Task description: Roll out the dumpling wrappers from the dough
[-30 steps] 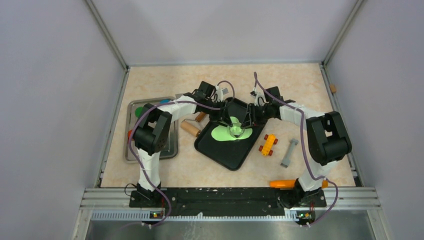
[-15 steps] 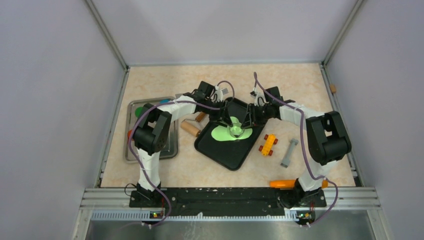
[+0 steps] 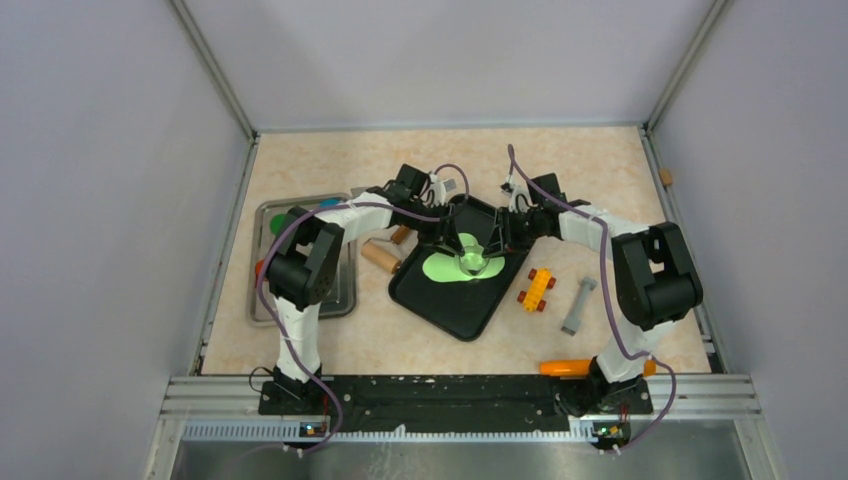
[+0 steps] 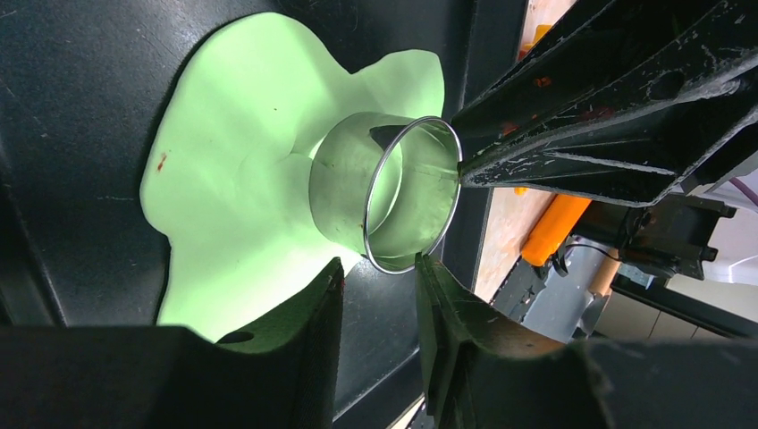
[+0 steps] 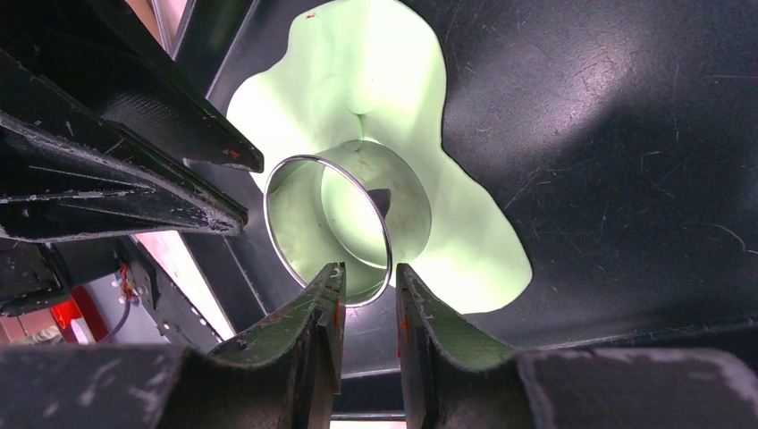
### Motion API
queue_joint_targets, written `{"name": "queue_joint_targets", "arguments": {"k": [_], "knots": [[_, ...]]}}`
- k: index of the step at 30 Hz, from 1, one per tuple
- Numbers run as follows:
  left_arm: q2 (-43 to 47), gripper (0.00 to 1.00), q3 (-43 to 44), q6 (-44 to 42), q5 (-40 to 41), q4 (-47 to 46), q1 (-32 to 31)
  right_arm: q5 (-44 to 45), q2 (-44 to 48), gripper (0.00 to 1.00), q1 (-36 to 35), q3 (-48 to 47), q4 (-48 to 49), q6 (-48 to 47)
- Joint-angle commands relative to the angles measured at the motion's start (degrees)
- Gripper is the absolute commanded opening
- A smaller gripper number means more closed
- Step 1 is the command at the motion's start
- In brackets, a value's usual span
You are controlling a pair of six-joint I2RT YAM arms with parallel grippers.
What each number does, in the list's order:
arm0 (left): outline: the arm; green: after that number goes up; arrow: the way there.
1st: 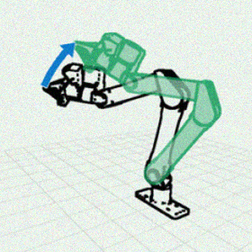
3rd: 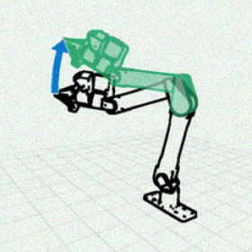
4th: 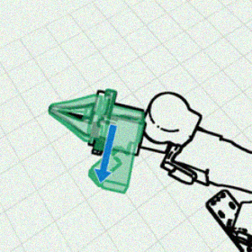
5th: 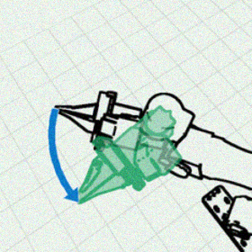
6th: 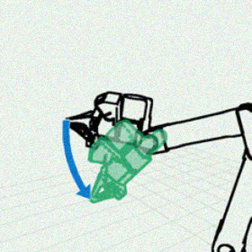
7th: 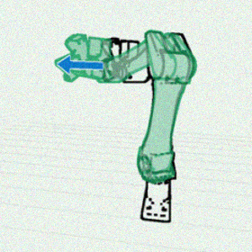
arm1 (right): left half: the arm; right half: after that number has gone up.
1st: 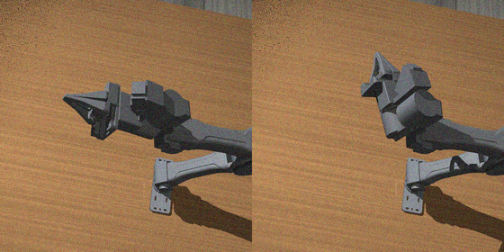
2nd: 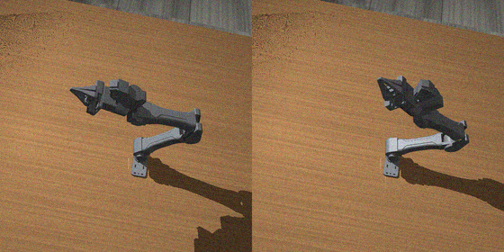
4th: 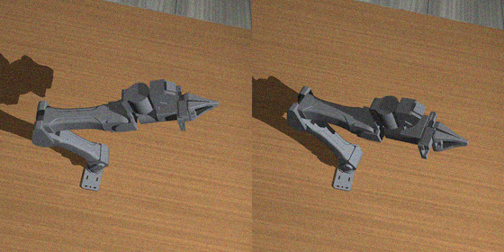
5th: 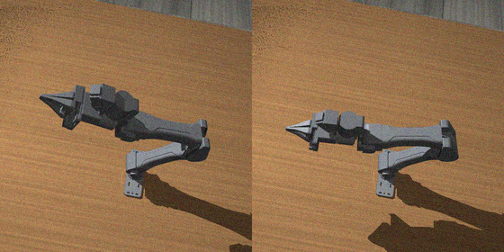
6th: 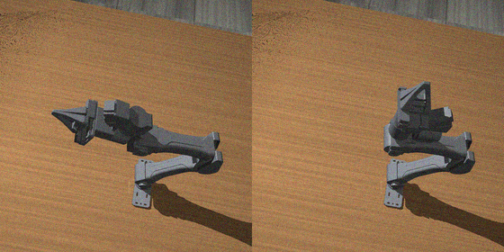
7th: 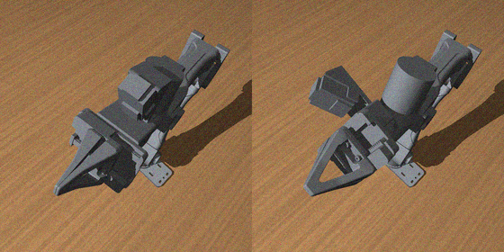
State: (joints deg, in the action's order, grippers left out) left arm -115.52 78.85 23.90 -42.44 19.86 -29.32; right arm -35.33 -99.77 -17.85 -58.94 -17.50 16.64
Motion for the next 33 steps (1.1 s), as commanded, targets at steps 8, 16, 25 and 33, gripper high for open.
{"name": "queue_joint_targets", "arguments": {"k": [8,16,25,33], "knots": [[0.4,0.37,0.8,-1.0,1.1,0.1,-0.8,1.0,-0.4,0.28,-0.2,-0.6,1.0,0.0],[-0.2,0.32,1.7,-1.4,1.3,0.9,-1.1,0.6,-1.0,0.21,-0.1,-0.6,1.4,0.5],[-0.6,0.17,2.5,-2.0,0.1,0.9,-1.3,0.1,-0.9,0.14,-0.1,-1.1,1.5,0.9],[-0.1,0.10,3.6,-1.8,0.4,0.8,-1.4,-0.4,-0.1,0.09,-0.2,-1.5,1.1,1.3]]}}
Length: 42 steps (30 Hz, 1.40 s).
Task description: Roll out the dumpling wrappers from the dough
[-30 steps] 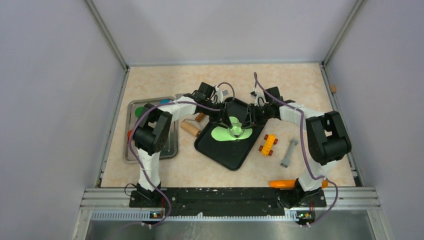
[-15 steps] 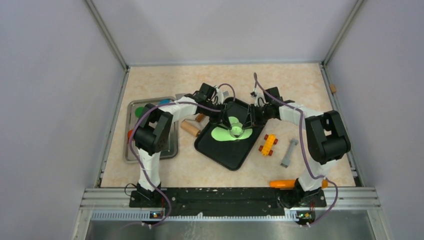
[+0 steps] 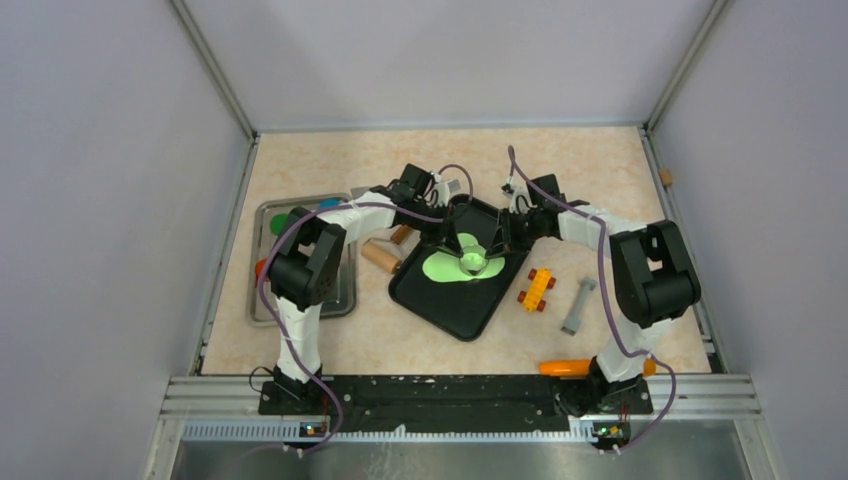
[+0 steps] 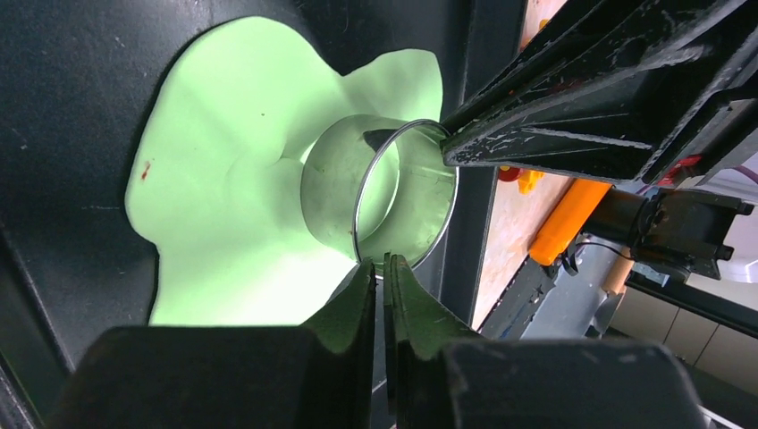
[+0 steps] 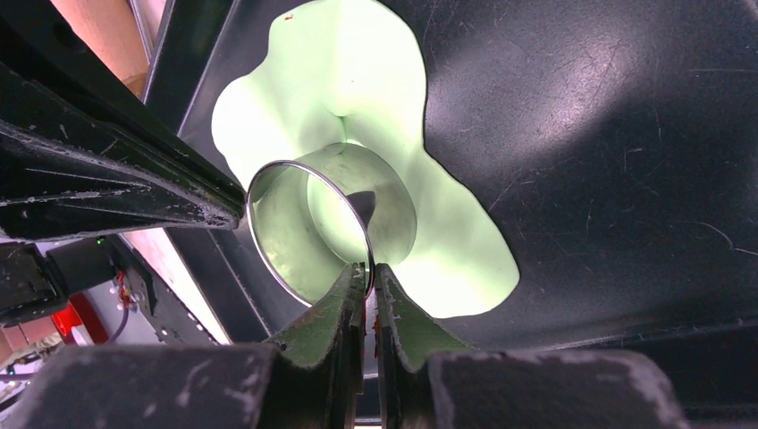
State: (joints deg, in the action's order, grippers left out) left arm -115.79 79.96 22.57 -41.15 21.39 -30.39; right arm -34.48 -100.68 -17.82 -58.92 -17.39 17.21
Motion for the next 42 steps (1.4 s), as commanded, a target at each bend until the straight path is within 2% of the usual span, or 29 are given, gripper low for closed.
{"name": "queue_joint_targets", "arguments": {"k": [1,10,16,19,29,38,42], "knots": [[0.2,0.09,2.6,-0.5,-0.8,-0.7,-0.4,-1.4,0.9,0.08,-0.1,-1.6,1.0,0.7],[0.3,0.07,2.8,-0.4,0.1,-0.5,-0.3,-1.1,1.0,0.07,-0.1,-1.7,1.1,0.4],[0.9,0.18,2.5,-0.4,3.0,0.5,-0.3,-0.2,0.7,0.08,-0.1,-1.2,0.9,-0.1],[0.3,0.19,2.6,-0.4,3.0,0.6,-0.5,0.0,0.6,0.08,-0.2,-1.0,1.2,-0.1],[-1.2,0.16,2.1,-0.6,2.3,0.7,-0.7,0.1,0.1,0.09,-0.1,0.2,1.5,-0.2],[-3.6,0.00,-0.1,-0.3,3.2,0.8,-0.7,0.9,-1.2,0.05,-0.1,2.9,3.2,0.5],[-4.5,0.00,-0.4,-0.9,3.7,1.4,-0.7,2.6,-2.5,0.00,0.2,4.6,3.5,0.6]]}}
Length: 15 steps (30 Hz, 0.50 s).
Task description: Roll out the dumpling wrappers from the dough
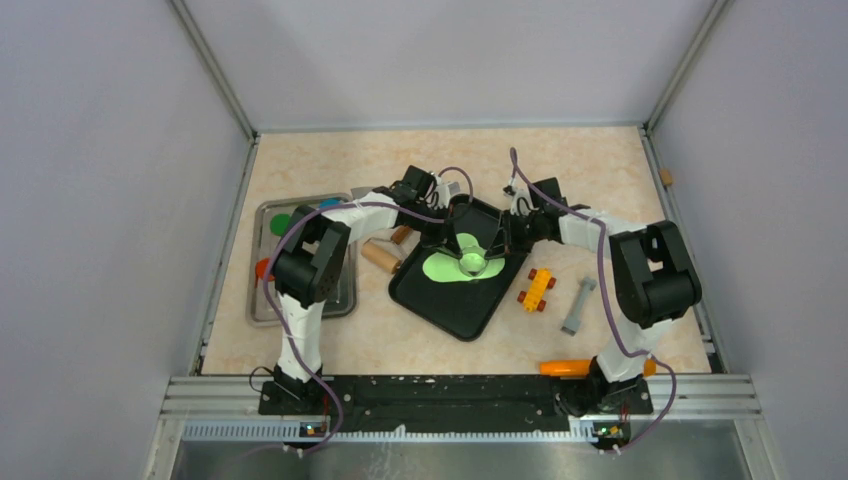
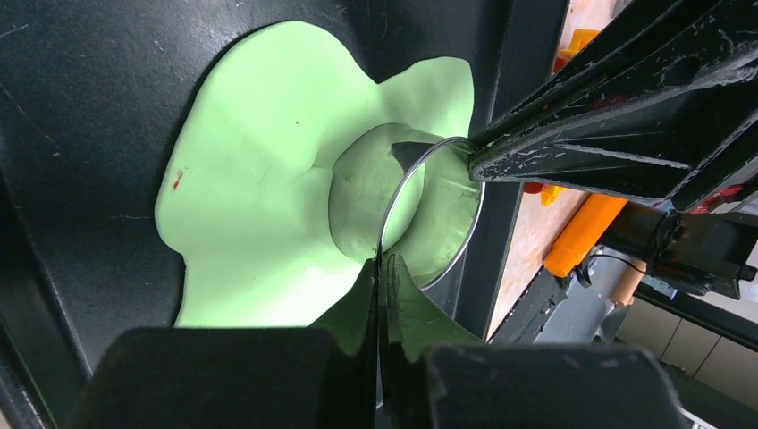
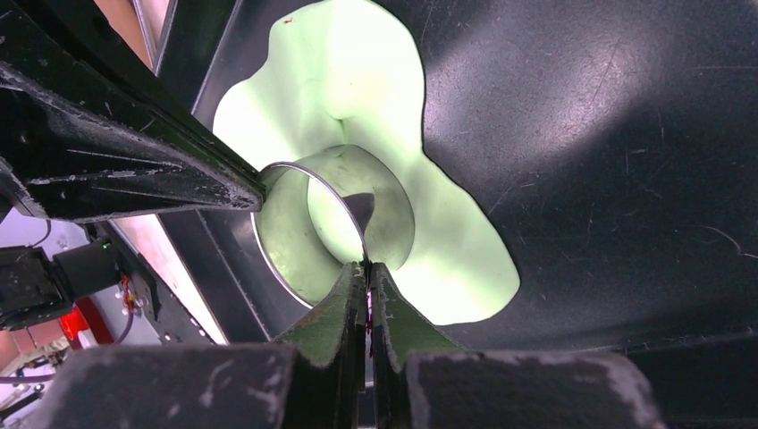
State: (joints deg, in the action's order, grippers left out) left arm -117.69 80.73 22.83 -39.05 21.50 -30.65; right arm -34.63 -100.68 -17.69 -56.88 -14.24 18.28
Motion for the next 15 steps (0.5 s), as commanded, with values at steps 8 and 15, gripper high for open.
{"name": "queue_joint_targets", "arguments": {"k": [8,15], "knots": [[-3.2,0.00,-6.1,-1.8,3.7,-2.1,-0.4,5.4,-4.7,0.00,0.8,4.7,0.4,-1.5],[-2.1,0.00,-11.1,-1.4,5.0,-7.6,-0.5,6.6,-6.0,0.00,0.8,4.8,-0.3,-1.9]]}}
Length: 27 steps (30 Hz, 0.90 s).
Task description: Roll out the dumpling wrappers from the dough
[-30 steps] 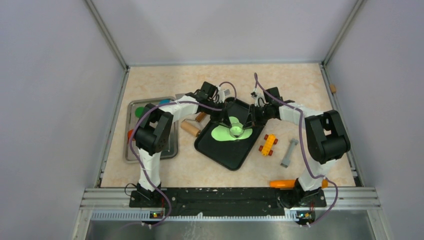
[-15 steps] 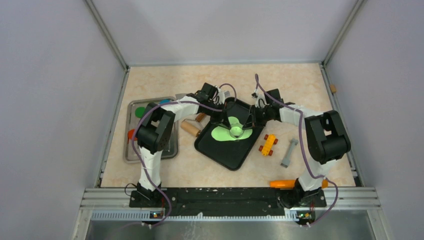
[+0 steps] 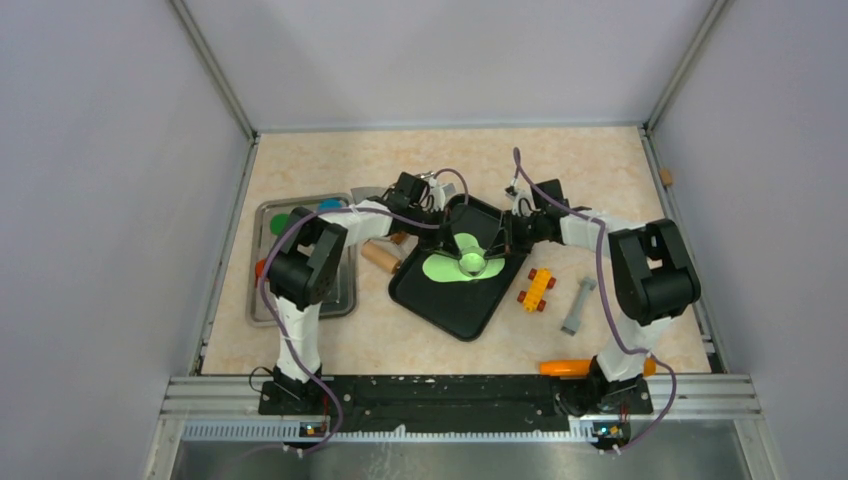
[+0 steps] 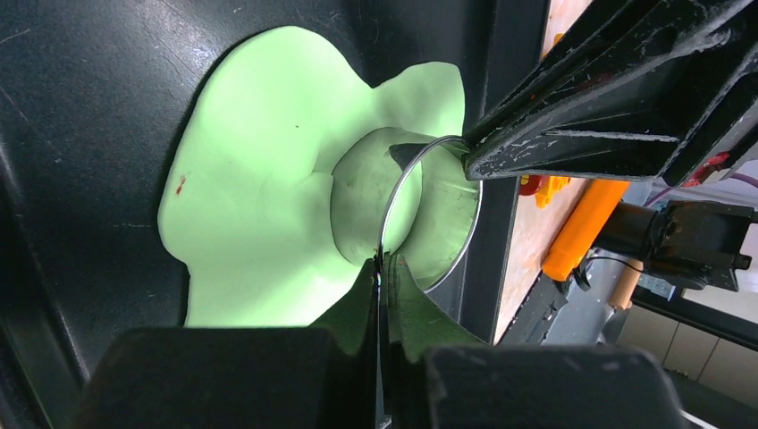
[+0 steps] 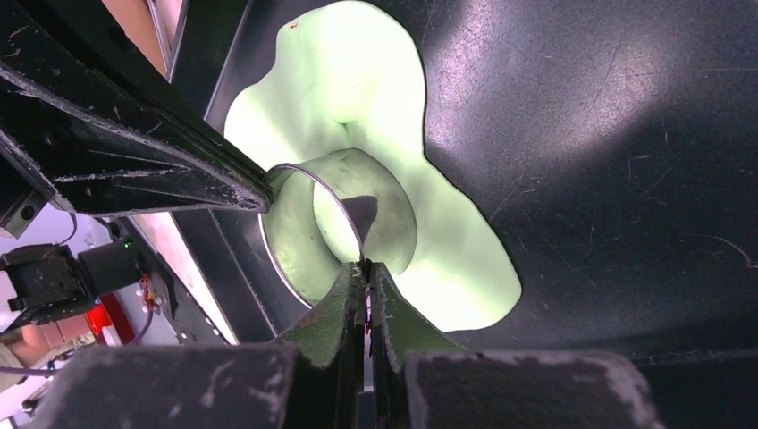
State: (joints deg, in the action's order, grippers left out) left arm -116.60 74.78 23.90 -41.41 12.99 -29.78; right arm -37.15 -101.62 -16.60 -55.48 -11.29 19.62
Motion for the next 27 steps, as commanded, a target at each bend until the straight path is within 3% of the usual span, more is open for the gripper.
{"name": "queue_joint_targets", "arguments": {"k": [1,8,13,27], "knots": [[-3.1,0.00,-5.4,-2.5,7.4,0.5,-1.4,9.6,-5.4,0.00,-0.3,3.1,-3.6,-3.6],[-3.0,0.00,-6.9,-2.8,7.4,-1.4,-1.5,9.6,-8.0,0.09,-0.3,1.0,-4.6,-4.3],[-3.4,0.00,-5.7,-4.1,8.2,0.3,-1.5,9.3,-8.7,0.00,-0.5,1.1,-5.0,-4.4],[-7.4,0.00,-0.3,-7.2,12.4,-0.6,-1.6,9.9,-3.6,0.00,-1.9,10.1,-4.9,-1.4]]}}
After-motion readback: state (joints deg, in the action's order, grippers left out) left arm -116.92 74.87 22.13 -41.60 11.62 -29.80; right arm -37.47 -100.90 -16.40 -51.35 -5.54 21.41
